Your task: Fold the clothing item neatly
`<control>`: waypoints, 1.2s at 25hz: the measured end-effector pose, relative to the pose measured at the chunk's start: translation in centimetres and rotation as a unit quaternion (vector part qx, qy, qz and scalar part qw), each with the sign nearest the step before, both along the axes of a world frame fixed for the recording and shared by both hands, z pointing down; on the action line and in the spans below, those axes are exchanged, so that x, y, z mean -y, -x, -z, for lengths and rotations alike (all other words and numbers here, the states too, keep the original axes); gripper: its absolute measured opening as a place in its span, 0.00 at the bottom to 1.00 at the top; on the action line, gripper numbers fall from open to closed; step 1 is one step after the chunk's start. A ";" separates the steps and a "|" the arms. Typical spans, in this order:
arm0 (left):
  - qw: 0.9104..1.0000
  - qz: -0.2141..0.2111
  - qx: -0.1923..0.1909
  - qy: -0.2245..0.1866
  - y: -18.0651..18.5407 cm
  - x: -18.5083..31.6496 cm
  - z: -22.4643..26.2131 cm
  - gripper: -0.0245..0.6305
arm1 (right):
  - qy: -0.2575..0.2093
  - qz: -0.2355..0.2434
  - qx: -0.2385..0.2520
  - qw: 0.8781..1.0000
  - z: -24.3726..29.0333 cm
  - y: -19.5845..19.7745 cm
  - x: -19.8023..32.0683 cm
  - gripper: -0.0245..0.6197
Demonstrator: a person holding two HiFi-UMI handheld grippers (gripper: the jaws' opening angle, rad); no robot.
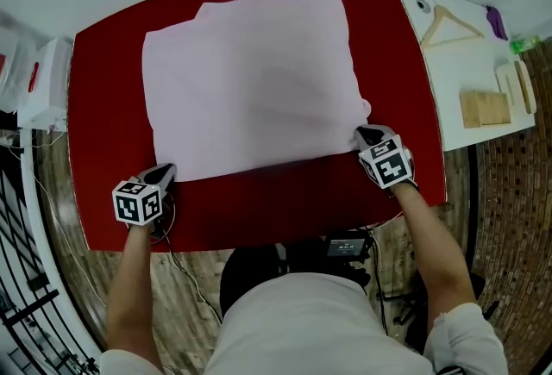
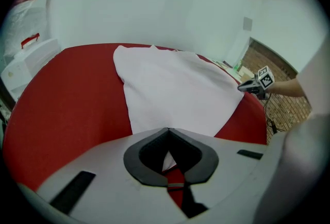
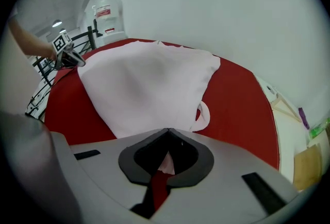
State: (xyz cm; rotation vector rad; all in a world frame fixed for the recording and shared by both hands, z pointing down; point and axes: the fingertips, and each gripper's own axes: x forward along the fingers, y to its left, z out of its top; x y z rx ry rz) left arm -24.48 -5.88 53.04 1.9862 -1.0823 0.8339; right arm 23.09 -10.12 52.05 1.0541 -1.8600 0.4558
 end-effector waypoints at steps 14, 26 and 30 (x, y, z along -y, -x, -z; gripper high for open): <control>1.000 0.014 -0.021 -0.004 0.6 -0.8 -0.2 0.05 | 0.008 -0.005 -0.010 1.000 -0.2 -1.8 -1.8 0.06; 0.998 0.016 -0.017 -0.056 -0.1 -0.9 1.4 0.05 | -0.044 0.042 -0.011 0.998 2.0 1.7 -1.5 0.06; 0.999 0.009 -0.010 -0.038 -0.6 -1.4 0.3 0.05 | -0.013 0.104 -0.024 0.994 -0.1 4.0 -3.7 0.06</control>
